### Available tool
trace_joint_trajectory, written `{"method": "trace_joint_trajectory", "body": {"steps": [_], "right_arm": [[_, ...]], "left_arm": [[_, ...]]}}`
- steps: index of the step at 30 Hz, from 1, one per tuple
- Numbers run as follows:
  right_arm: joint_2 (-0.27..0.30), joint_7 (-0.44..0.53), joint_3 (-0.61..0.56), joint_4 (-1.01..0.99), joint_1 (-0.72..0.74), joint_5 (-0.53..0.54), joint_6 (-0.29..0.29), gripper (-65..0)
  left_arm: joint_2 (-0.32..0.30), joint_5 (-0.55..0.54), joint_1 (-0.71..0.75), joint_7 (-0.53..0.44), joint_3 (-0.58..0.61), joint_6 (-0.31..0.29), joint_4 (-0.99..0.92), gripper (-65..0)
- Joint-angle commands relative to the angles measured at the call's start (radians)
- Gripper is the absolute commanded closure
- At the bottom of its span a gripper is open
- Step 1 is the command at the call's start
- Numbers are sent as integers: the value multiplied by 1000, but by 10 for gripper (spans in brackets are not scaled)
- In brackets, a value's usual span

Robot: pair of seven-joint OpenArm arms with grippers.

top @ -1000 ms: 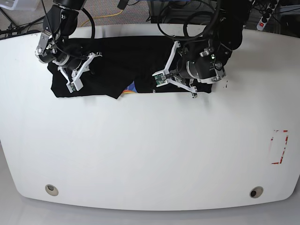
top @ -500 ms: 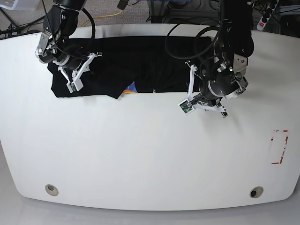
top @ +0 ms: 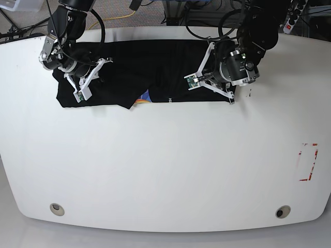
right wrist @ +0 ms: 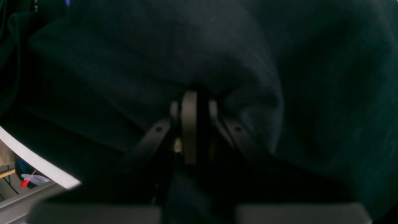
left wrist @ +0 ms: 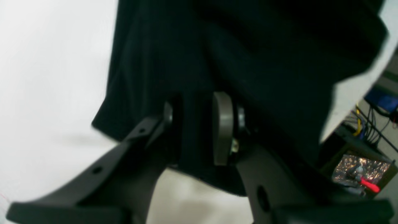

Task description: Fold the T-shirt properly

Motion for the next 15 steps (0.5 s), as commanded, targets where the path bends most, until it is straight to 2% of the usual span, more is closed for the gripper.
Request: {"method": "trace_joint_trajectory", "body": {"steps": [1, 8, 11, 15], "right_arm": [[8, 6, 2, 18, 8, 8, 6, -33], [6, 6, 2, 18, 8, 8, 6, -33], [6, 6, 2, 18, 8, 8, 6, -33], [6, 6, 2, 18, 8, 8, 6, -33]], "left_arm": [[8, -9, -31, -6, 45, -1, 15, -138], [77, -6, -81, -6, 160, -1, 14, -138], [84, -6, -90, -6, 191, -1, 12, -138], [78, -6, -93, -6, 172, -1, 18, -138]]}}
